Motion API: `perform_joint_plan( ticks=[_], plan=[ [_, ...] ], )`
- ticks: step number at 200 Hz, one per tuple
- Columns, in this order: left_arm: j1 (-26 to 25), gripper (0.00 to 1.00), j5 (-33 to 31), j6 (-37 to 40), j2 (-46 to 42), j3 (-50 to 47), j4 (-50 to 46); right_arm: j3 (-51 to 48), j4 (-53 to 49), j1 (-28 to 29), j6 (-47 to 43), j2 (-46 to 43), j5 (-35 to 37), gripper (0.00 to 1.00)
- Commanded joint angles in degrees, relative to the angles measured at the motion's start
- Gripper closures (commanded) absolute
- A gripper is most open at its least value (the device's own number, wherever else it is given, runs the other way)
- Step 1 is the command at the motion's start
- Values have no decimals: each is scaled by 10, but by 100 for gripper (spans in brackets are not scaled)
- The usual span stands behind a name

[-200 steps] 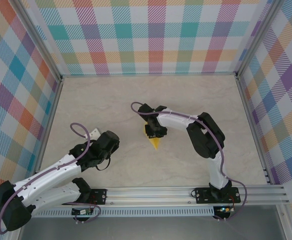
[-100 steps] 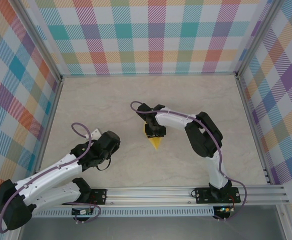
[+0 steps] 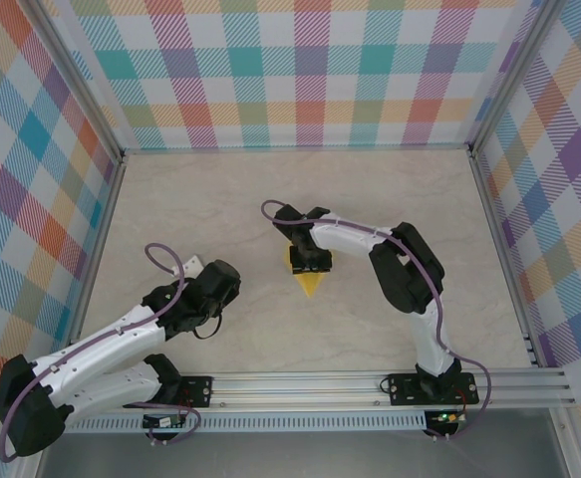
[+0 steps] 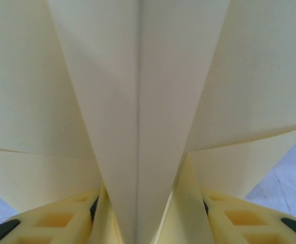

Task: Fold a paper plane with a square sheet of paper (pick it up from the middle)
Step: Move the paper plane to the center of the table.

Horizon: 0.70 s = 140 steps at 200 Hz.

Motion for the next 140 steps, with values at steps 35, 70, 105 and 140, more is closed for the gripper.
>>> perform_joint_plan(
  ticks=[35, 70, 105, 140],
  plan=[
    [8, 66, 7, 39, 19, 20, 9, -16, -4, -2, -12, -74, -5, 45],
    [8, 65, 9, 42, 21, 22, 13, -22, -11, -2, -18, -119, 8, 42],
    [8, 62, 1, 60, 20, 29, 13, -37, -3, -7, -36, -190, 30, 41],
    [7, 55, -10, 77, 14, 32, 13, -70, -1, -16, -30, -259, 87, 38]
  ],
)
